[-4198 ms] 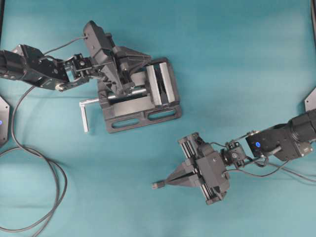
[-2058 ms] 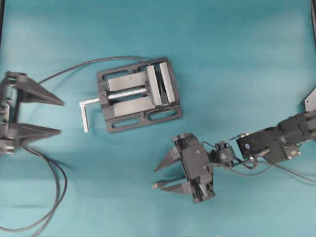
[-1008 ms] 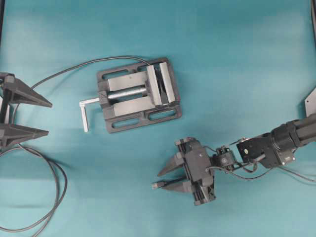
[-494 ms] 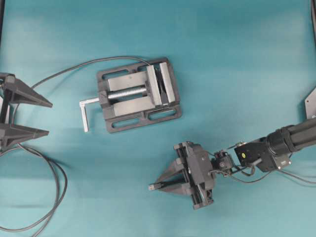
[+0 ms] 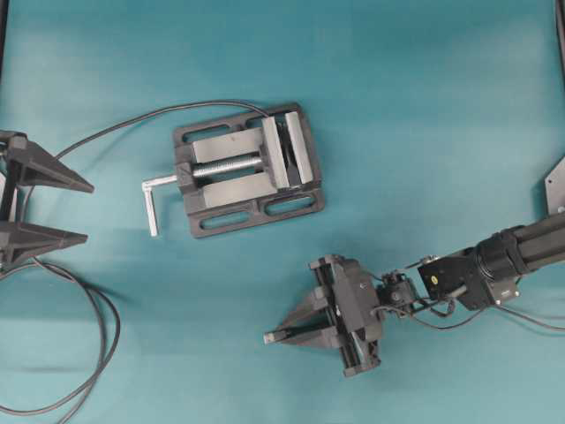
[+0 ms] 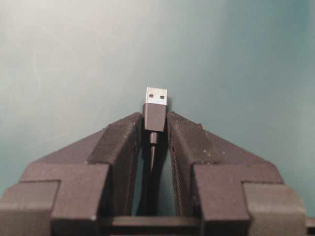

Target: Insert the USB cable into the fixed female connector.

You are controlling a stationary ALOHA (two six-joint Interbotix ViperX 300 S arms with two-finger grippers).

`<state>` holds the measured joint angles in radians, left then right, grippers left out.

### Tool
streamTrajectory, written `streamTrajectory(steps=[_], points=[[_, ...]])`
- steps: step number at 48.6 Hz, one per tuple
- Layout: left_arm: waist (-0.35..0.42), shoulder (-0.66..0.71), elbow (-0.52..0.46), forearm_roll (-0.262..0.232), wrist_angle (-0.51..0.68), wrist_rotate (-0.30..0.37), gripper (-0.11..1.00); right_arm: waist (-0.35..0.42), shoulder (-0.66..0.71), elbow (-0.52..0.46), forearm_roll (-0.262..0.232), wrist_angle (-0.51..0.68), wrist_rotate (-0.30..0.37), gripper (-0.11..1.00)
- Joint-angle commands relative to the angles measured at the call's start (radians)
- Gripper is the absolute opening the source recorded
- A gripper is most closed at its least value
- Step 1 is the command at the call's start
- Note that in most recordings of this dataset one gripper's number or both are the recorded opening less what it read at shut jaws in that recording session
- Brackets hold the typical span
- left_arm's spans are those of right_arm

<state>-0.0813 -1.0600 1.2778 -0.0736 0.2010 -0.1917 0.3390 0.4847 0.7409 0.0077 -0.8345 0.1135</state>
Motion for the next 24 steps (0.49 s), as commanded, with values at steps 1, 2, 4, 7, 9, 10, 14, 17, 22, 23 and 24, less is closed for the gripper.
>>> streamTrajectory(steps=[1, 2, 4, 7, 9, 10, 14, 17, 22, 23, 24], points=[[-0.002, 0.009, -0.011, -0.002, -0.008, 0.005, 0.99, 0.029, -0.009, -0.005, 0.02, 0.006, 0.005, 0.21], [-0.002, 0.009, -0.011, -0.002, -0.009, 0.005, 0.99, 0.029, -0.011, -0.005, 0.025, 0.006, 0.003, 0.21], [-0.002, 0.009, -0.009, -0.003, -0.009, 0.005, 0.99, 0.029, -0.012, -0.005, 0.037, 0.003, 0.003, 0.21], [-0.002, 0.009, -0.006, -0.003, -0.009, 0.003, 0.99, 0.029, -0.017, -0.003, 0.057, 0.002, 0.002, 0.21], [-0.002, 0.009, -0.005, -0.002, -0.009, 0.003, 0.99, 0.029, -0.021, -0.003, 0.069, 0.002, 0.0, 0.21], [-0.002, 0.009, -0.003, -0.002, -0.009, 0.003, 0.99, 0.029, -0.023, -0.003, 0.075, 0.002, 0.0, 0.21], [-0.002, 0.009, -0.002, -0.002, -0.009, 0.003, 0.99, 0.029, -0.029, -0.003, 0.086, 0.002, 0.0, 0.21], [-0.002, 0.009, 0.0, -0.002, -0.009, 0.003, 0.99, 0.029, -0.037, -0.003, 0.098, 0.002, -0.002, 0.21], [-0.002, 0.009, 0.006, -0.002, -0.009, 0.003, 0.99, 0.029, -0.048, -0.005, 0.127, 0.005, -0.006, 0.21], [-0.002, 0.009, 0.008, -0.002, -0.009, 0.002, 0.99, 0.029, -0.049, -0.005, 0.135, 0.006, -0.009, 0.21], [-0.002, 0.009, 0.009, -0.002, -0.011, 0.002, 0.99, 0.029, -0.051, -0.005, 0.143, 0.006, -0.012, 0.21]])
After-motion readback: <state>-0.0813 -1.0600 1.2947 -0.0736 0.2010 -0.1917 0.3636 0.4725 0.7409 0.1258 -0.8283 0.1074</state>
